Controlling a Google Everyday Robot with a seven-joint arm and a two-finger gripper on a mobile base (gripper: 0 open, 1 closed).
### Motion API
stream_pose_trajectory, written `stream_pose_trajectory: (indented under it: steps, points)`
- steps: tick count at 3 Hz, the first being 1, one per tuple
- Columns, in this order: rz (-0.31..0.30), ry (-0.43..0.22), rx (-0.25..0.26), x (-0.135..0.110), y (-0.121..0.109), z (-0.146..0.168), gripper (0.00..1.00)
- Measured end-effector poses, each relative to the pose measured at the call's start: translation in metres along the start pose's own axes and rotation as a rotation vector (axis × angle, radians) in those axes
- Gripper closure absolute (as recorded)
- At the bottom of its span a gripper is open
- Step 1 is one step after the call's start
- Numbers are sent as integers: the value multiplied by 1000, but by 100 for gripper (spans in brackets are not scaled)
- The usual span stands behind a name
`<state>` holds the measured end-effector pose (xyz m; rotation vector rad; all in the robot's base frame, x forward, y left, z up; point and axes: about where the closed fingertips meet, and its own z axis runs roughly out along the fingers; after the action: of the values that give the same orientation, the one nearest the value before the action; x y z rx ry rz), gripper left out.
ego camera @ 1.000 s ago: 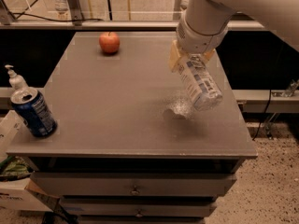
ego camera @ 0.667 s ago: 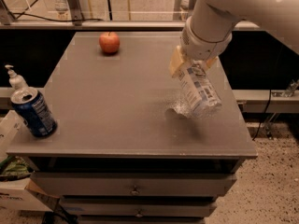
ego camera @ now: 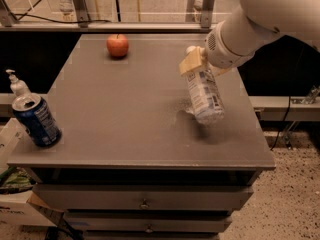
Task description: Place blue plastic bottle upright
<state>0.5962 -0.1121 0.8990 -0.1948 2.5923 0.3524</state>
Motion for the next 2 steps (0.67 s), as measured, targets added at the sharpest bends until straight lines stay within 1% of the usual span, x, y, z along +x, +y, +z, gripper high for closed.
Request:
stream_pose_trajectory:
  steps: [1, 2]
  points:
    - [20, -136, -89, -32, -2, -4, 100]
    - [14, -265, -195, -53, 1, -7, 100]
